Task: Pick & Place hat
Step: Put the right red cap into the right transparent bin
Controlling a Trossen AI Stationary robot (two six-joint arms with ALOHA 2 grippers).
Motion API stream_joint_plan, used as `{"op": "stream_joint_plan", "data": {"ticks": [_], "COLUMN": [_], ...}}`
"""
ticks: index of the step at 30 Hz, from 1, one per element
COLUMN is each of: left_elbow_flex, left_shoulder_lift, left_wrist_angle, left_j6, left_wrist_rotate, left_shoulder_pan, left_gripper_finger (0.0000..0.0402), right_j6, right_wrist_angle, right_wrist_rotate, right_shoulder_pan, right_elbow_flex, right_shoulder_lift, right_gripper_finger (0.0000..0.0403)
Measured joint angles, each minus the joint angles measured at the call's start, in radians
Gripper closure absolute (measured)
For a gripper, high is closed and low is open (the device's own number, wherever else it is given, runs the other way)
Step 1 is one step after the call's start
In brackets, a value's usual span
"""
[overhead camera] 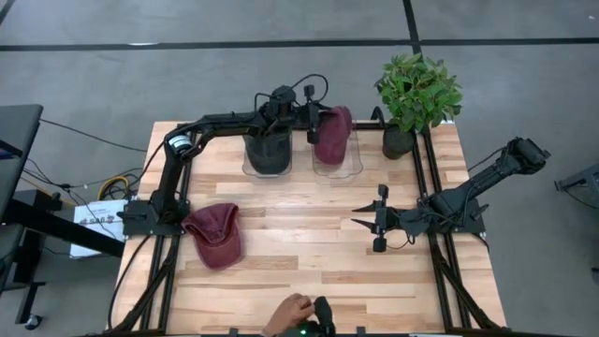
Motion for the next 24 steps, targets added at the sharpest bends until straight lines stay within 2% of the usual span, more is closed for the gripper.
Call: {"op": "stream_joint_plan", "data": {"ticks": [8, 12, 20, 24], "left_elbow_flex": [0.0, 0.0, 0.0, 0.0], "left_shoulder_lift": [0.0, 0.0, 0.0, 0.0], "left_wrist_angle": [-0.018, -0.03, -0.027, -0.026], "left_j6": [-0.004, -0.082, -0.098, -0.018], "left_wrist_rotate": [0.0, 0.001, 0.0, 0.0], "left_shoulder_pan": [-0.026, -0.026, -0.01, -0.009], "left_gripper_finger": [0.0283, 0.0268, 0.0269, 0.028], "right_j6": [0.0, 0.001, 0.001, 0.001], "right_wrist_angle": [0.0, 0.0, -0.002, -0.001], "right_wrist_rotate": [0.0, 0.0, 0.0, 0.0], "right_shoulder_pan": [0.0, 0.0, 0.0, 0.0], "right_elbow_flex": [0.0, 0.0, 0.0, 0.0], "right_shoulder_lift": [0.0, 0.0, 0.0, 0.0], "right_gripper_finger": [0.0301, 0.0301, 0.0301, 0.0301]}}
